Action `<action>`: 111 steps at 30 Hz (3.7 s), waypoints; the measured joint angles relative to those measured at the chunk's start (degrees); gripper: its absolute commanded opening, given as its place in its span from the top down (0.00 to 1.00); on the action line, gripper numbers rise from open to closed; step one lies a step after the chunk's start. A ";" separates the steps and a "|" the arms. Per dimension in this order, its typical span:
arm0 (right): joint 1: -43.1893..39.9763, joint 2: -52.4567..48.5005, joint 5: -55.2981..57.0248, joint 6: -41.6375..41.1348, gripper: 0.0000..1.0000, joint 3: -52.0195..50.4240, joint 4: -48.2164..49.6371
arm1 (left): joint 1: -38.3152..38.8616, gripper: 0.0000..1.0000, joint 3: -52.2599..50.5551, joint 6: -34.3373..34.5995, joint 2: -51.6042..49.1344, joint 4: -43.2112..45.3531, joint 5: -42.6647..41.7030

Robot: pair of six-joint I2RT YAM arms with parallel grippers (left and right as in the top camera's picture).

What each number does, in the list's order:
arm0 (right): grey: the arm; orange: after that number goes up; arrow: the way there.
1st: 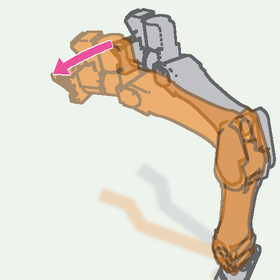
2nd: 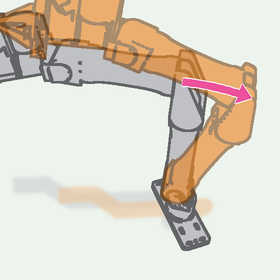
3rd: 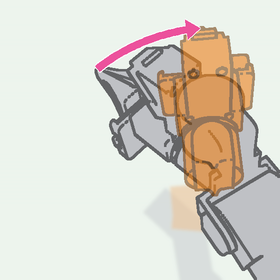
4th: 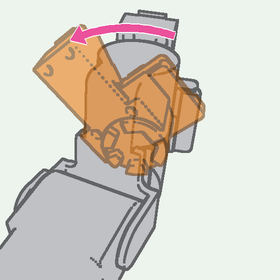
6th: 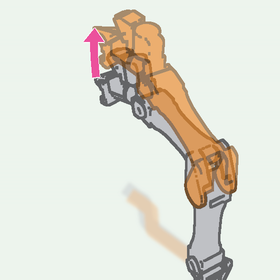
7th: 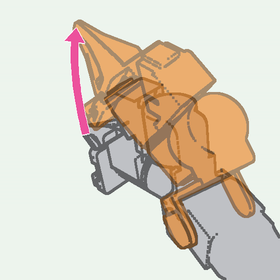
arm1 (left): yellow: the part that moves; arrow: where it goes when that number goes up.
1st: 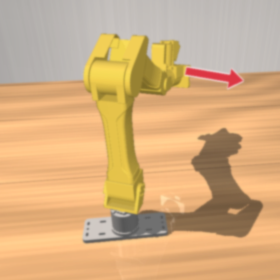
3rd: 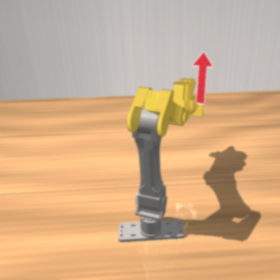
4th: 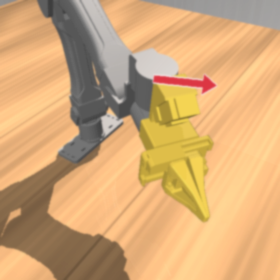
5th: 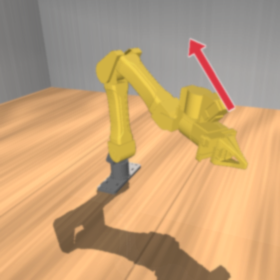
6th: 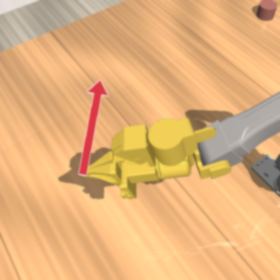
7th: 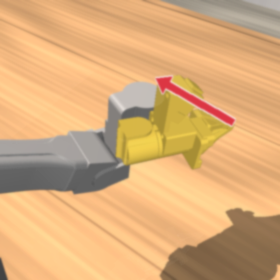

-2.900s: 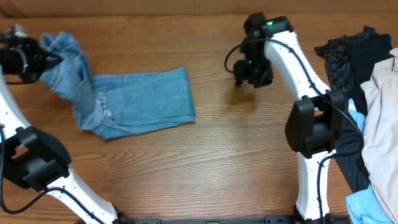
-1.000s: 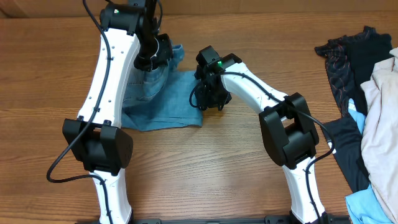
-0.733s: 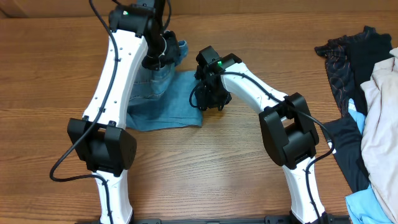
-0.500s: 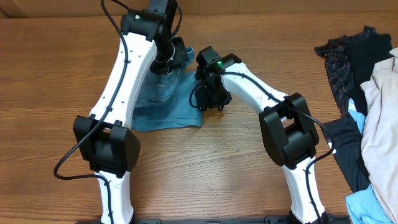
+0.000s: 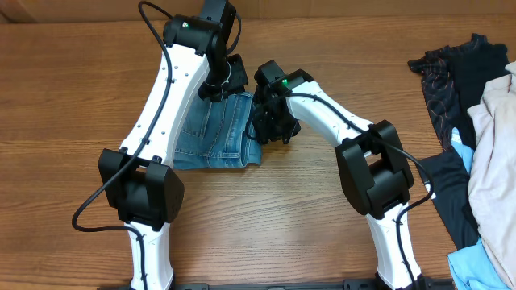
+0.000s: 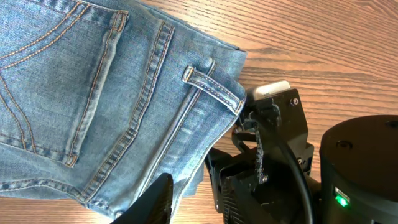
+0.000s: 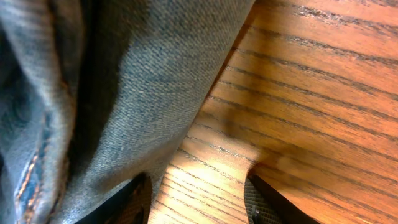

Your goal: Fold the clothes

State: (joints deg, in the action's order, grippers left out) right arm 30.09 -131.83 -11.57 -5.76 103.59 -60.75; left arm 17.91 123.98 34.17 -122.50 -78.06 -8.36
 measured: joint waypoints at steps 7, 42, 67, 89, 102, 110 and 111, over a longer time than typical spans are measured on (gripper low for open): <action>0.00 0.00 -0.04 -0.04 0.44 0.13 -0.74 | -1.49 0.75 0.00 -0.94 0.00 0.33 0.11; -5.29 -17.03 -33.11 3.06 0.55 24.55 -9.31 | -23.26 0.81 -37.31 -9.16 1.27 11.87 12.70; -8.20 -16.00 4.63 2.93 0.44 59.91 -29.27 | -20.13 0.53 -43.47 -13.42 24.13 21.35 -1.51; -0.48 -12.57 -19.39 2.75 0.60 37.29 -36.00 | -22.03 0.57 -38.86 -25.46 3.19 38.97 2.08; -0.02 -11.37 -13.25 3.50 0.55 18.36 -16.24 | -22.51 0.81 -37.33 -24.85 2.14 9.31 5.49; 0.20 -10.01 -2.27 4.46 0.53 20.04 -9.20 | -22.49 0.95 -39.69 -23.91 1.88 0.66 5.40; -0.09 -10.25 -0.24 4.44 0.53 21.90 -10.69 | -22.43 0.95 -39.74 -23.93 1.84 0.55 5.01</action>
State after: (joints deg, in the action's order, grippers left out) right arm 30.00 -142.08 -11.81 -1.32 125.49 -71.44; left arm -4.51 84.25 10.24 -120.66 -77.52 -3.36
